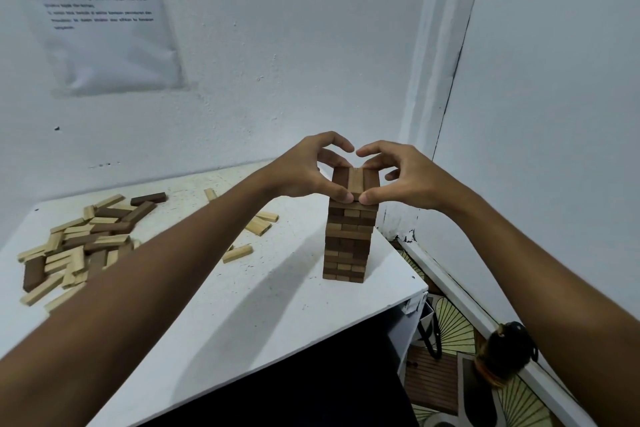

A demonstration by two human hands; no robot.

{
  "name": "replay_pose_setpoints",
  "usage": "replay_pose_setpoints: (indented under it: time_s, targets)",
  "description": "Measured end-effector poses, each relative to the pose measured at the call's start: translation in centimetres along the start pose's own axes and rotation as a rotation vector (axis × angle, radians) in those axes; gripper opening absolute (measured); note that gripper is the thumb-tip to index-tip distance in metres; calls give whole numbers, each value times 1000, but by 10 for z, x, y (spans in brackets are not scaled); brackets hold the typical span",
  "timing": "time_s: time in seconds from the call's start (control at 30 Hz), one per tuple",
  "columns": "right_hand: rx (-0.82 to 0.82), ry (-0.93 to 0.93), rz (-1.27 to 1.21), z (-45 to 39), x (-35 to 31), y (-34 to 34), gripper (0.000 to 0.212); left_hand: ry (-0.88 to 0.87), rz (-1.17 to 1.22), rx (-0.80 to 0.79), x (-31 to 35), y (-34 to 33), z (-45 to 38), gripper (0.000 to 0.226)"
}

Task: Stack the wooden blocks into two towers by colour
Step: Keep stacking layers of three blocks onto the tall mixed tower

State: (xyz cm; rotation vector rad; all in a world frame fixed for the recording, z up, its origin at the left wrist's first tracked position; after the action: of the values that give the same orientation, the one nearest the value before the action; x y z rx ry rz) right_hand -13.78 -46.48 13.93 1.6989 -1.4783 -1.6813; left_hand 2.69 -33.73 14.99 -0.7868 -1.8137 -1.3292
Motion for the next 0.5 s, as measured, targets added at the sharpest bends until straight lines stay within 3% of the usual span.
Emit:
replay_pose_setpoints:
  time_s: [0.5]
  targets:
    - [12, -3, 3, 2, 2, -1, 72, -8, -2, 9, -4, -3, -1, 72]
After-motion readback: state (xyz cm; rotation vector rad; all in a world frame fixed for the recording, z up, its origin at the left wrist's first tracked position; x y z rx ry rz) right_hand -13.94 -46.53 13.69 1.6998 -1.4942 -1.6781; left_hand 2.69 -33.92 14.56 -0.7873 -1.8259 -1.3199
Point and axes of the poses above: each hand's wrist, its own z-axis away from the middle knuckle, its own y-axis out of the back of the hand, x = y × z, the point moved 1 cm from there along -z, towards the middle knuckle, and after that the axes turned 12 degrees about z, right-handed, at the moved point
